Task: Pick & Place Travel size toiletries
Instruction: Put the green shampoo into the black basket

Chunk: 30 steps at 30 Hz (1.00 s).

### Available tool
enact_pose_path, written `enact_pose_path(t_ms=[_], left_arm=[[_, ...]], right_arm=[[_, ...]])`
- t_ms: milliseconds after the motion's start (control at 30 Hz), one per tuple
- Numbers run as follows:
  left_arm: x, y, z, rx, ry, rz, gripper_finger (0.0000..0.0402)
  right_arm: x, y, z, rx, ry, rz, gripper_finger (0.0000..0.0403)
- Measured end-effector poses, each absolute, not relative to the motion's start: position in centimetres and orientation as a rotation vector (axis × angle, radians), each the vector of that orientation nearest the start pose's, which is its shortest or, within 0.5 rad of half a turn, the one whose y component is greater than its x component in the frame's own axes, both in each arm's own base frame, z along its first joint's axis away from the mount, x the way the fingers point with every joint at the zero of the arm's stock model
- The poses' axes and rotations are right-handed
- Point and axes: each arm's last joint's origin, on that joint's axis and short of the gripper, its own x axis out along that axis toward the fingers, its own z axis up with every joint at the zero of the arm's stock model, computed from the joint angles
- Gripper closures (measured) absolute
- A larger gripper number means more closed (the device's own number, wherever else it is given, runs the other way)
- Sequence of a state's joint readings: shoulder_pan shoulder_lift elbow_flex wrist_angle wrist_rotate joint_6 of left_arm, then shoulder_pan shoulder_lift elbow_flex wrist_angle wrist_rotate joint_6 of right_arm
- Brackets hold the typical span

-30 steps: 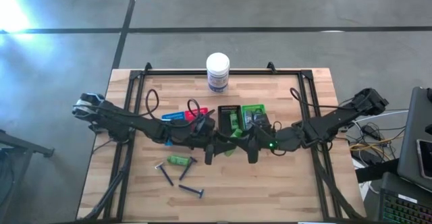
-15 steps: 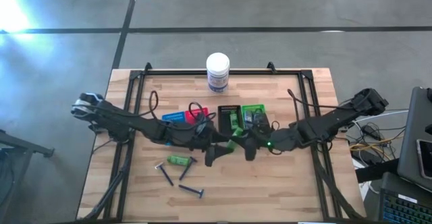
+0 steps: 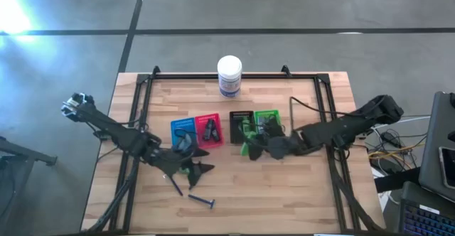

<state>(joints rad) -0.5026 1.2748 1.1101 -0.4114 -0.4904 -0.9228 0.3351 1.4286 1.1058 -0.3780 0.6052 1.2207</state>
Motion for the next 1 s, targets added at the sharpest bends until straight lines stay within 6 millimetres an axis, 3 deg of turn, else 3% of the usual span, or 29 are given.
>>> enact_pose_path(t_ms=[167,533,800,1000], left_arm=[[21.8,-11.4,32.7,-0.634,0.492,0.251,0.0104],[17.1,-8.0,32.0,-0.627,0.436,0.253,0.0111],[15.7,-5.3,31.6,-0.552,0.379,0.283,0.0112],[15.9,-4.2,31.5,-0.498,0.409,0.245,0.0113]], right_arm=[[31.3,6.1,26.6,0.851,0.463,-0.686,0.0248],[35.4,-1.8,22.5,0.910,0.664,-0.810,0.0244],[38.3,-5.3,20.5,0.962,0.814,-0.853,0.0236],[39.8,-5.8,19.9,0.976,0.942,-0.883,0.0226]])
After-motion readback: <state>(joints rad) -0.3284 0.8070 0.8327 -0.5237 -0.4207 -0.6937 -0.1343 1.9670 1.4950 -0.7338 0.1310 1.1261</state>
